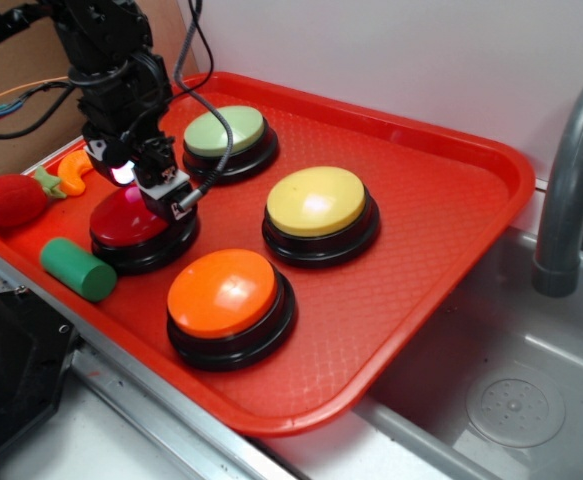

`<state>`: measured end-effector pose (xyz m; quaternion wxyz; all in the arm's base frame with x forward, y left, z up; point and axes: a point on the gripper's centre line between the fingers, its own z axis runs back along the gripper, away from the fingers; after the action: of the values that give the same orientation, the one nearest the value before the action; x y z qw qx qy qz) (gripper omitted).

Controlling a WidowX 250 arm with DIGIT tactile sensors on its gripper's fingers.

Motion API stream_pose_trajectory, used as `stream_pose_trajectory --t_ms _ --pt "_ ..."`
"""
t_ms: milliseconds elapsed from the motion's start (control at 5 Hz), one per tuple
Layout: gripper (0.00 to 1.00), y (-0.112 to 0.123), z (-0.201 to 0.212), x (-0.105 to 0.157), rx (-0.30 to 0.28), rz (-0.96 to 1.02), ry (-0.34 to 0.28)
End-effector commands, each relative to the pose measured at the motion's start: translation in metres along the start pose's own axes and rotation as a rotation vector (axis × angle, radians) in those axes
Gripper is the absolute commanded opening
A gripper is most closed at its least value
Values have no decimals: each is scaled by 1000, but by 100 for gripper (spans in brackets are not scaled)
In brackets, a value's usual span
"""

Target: Push the red button.

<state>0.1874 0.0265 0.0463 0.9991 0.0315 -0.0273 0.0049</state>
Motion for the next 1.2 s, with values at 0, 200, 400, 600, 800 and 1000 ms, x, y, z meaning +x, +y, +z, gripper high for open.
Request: stream_pose_trajectory --t_ms 0,200,400,600,800,1000 --pt "100 15 60 -5 -14 42 -3" --pt "100 23 68 -15 -7 71 -37" --pt "100 25 77 -15 11 80 -51" --pt "100 23 89 -16 30 97 -76" --pt "100 21 93 -13 32 114 -60" --pt "100 18 100 -9 16 120 -48"
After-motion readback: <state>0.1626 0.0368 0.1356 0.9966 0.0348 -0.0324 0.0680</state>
